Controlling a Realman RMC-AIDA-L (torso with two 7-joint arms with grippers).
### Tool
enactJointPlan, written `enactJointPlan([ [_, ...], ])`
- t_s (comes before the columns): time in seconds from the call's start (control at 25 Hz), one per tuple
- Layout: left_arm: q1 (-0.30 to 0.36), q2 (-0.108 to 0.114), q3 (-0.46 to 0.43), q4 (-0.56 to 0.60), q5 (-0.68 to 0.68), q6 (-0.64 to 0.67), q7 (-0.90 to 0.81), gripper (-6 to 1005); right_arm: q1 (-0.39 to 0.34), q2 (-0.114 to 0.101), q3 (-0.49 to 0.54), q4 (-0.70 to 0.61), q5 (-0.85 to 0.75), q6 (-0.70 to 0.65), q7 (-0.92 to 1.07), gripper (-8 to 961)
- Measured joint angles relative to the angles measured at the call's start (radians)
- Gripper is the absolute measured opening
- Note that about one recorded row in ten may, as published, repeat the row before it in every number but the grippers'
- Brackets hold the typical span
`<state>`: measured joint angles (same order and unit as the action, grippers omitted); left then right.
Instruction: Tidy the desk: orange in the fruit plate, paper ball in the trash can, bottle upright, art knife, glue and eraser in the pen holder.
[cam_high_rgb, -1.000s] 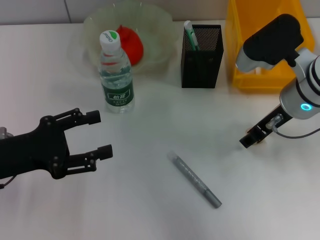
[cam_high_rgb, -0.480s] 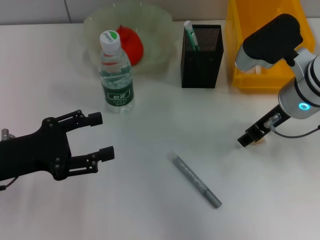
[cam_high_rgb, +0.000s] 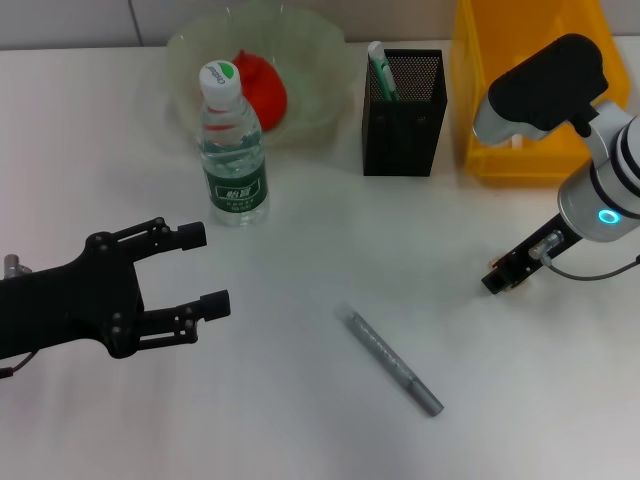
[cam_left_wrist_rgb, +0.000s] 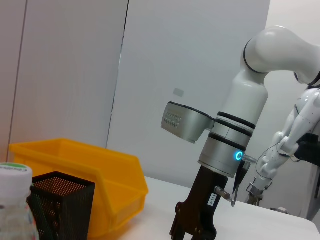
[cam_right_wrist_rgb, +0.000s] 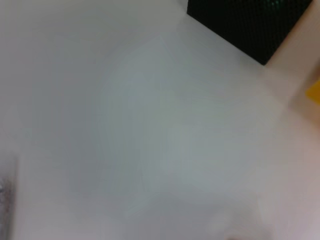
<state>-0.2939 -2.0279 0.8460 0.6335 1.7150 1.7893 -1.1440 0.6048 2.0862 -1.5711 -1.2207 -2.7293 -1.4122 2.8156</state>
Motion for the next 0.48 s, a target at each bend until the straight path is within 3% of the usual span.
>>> enactJointPlan([
  [0.12,-0.002,0.0,0.001,0.0,0.0,-0.002,0.0,833,-0.003,0.0,0.007,0.0,0.0,0.007,0.002,560],
  [0.2,-0.001,0.0,0.001,0.0,0.0,-0.003,0.0,833,-0.006,0.0,0.014,0.003,0.003,0.01,0.003,339],
  [0.48,0.001,0.0,0.0,0.0,0.0,-0.003,-0.003,833,-0.018,-0.003,0.035,-0.005,0.037,0.003,-0.005,255],
])
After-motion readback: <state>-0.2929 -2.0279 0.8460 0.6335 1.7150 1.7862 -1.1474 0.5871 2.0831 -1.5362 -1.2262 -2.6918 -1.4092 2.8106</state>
